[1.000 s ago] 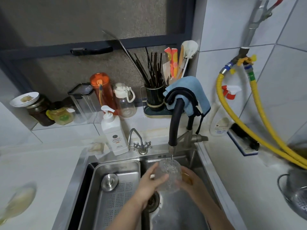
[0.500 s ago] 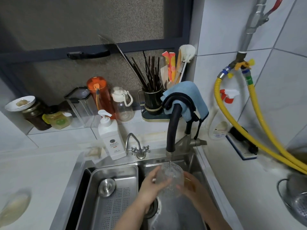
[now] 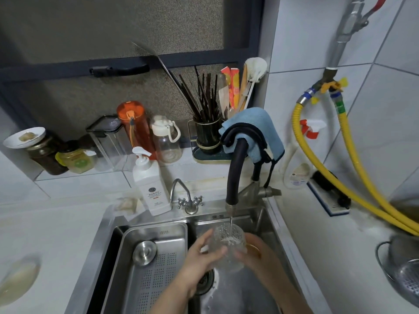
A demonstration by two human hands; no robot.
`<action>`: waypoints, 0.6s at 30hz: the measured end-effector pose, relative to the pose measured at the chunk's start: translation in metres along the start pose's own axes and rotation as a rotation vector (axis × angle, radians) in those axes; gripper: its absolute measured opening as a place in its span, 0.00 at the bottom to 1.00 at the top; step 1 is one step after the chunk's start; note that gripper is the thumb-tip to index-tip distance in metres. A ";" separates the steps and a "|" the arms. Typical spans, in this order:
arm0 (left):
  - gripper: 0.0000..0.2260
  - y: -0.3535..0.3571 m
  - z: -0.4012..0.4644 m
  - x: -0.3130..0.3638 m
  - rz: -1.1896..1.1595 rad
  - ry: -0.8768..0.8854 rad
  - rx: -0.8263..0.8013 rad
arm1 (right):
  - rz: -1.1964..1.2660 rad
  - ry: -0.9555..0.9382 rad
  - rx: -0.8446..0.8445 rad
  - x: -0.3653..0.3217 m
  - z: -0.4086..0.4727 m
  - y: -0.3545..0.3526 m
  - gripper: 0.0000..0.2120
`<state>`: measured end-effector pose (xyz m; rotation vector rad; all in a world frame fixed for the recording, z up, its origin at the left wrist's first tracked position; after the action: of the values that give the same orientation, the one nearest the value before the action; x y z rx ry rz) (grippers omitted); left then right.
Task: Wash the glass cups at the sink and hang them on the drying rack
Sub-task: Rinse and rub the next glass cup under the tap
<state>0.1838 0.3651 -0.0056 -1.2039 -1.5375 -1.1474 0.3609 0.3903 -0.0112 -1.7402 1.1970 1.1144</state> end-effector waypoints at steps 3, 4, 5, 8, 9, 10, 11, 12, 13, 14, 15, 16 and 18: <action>0.27 -0.002 0.007 0.007 0.014 0.020 0.010 | 0.039 0.021 0.017 -0.007 0.004 0.007 0.15; 0.27 0.000 0.009 0.011 0.041 0.030 0.006 | 0.026 0.030 0.027 -0.007 0.008 0.005 0.17; 0.27 0.004 0.011 0.013 0.070 0.042 -0.006 | 0.010 0.032 0.039 -0.006 0.010 0.002 0.19; 0.27 0.007 0.009 0.010 0.186 0.063 -0.004 | 0.082 0.063 0.053 0.004 0.012 -0.002 0.16; 0.26 0.004 0.008 0.007 0.196 0.070 0.017 | 0.133 0.081 0.061 0.007 0.010 0.000 0.15; 0.24 0.002 0.006 0.007 0.200 0.073 0.045 | 0.180 0.093 0.054 0.011 0.008 0.004 0.14; 0.22 -0.001 0.006 0.007 0.206 0.080 0.065 | 0.225 0.116 0.049 0.012 0.006 0.010 0.15; 0.20 -0.004 0.006 0.009 0.211 0.089 0.078 | 0.266 0.126 0.042 0.015 0.005 0.015 0.17; 0.20 -0.006 0.007 0.010 0.224 0.103 0.070 | 0.313 0.144 0.043 0.015 0.003 0.020 0.19; 0.21 -0.008 0.009 0.012 0.242 0.122 0.063 | 0.363 0.159 0.046 0.015 0.003 0.024 0.17; 0.23 -0.010 0.010 0.013 0.269 0.137 0.059 | 0.418 0.174 0.038 0.011 0.000 0.027 0.14; 0.24 -0.011 0.011 0.015 0.297 0.151 0.061 | 0.465 0.187 0.016 0.011 0.001 0.030 0.12; 0.28 -0.010 0.012 0.015 0.333 0.152 0.040 | 0.547 0.229 -0.006 0.007 0.000 0.036 0.12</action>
<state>0.1701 0.3787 0.0047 -1.2590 -1.1879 -0.9585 0.3282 0.3779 -0.0211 -1.6179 1.8886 1.2408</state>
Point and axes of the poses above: each hand's wrist, its own z-axis towards the middle knuckle, its own y-axis out of the palm, x = y × z, the point moved 2 cm from there along z, towards the middle knuckle, and after that the axes turned 10 degrees about y, right-handed, at the moved point
